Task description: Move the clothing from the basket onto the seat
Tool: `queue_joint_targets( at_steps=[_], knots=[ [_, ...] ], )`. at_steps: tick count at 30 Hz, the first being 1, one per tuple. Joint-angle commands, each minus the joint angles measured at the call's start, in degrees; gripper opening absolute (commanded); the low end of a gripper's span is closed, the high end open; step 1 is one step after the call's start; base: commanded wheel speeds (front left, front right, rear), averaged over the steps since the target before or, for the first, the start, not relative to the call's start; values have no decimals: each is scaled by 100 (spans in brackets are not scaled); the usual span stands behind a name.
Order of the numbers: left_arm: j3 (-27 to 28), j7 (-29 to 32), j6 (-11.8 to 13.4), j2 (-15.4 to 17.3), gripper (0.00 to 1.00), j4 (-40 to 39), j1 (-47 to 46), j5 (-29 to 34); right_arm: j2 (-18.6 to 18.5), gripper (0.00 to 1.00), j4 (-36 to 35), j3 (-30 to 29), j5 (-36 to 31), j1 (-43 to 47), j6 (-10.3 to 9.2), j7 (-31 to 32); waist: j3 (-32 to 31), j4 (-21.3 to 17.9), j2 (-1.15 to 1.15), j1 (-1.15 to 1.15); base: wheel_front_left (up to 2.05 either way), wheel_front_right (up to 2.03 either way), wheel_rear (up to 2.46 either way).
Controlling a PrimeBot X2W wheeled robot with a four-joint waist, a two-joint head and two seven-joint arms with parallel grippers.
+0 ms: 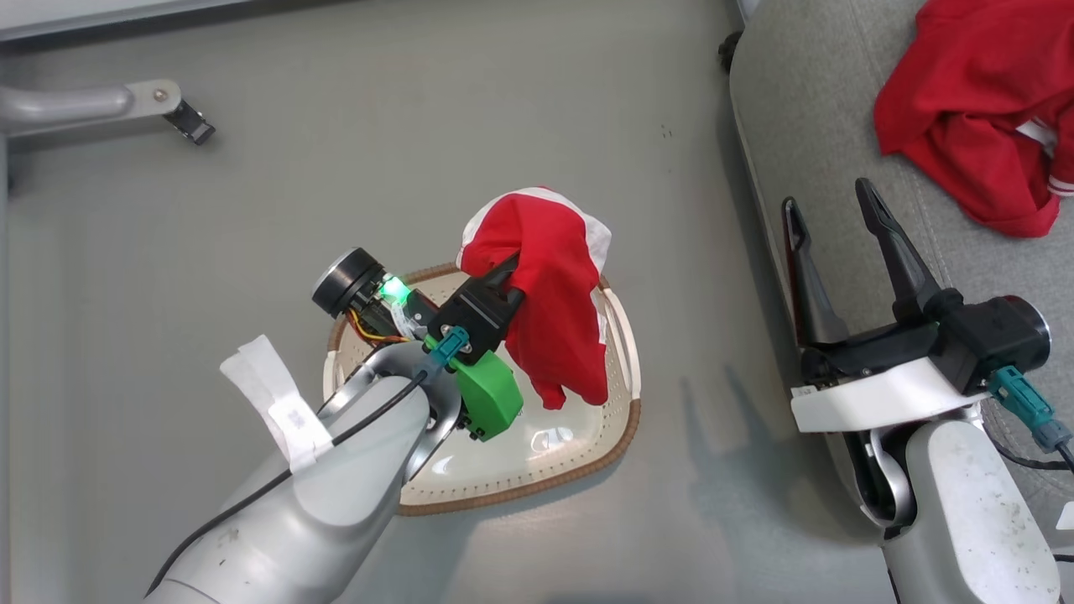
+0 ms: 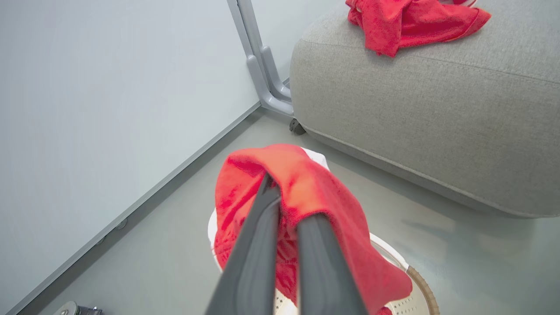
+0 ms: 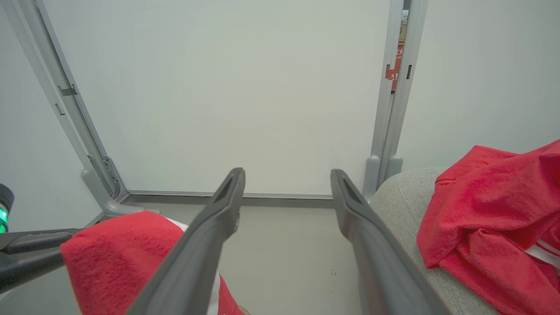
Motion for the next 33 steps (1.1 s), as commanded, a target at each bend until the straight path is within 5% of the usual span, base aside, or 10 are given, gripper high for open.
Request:
queue_joint_targets(
  at_steps=[1,17,33],
  knots=[
    [88,-21,-6,-21,0,-97,114,40,-18,100,20,-21,-3,121,-4,-11,-356,221,0,0,0,0,0],
    [980,-21,-135,-214,0,-1064,164,250,-18,100,82,-51,205,540,-4,-11,-1131,295,0,0,0,0,0],
    [1044,-21,-273,-452,0,-1230,-342,134,-18,100,81,-100,353,805,-4,-11,-1455,318,0,0,0,0,0]
  ],
)
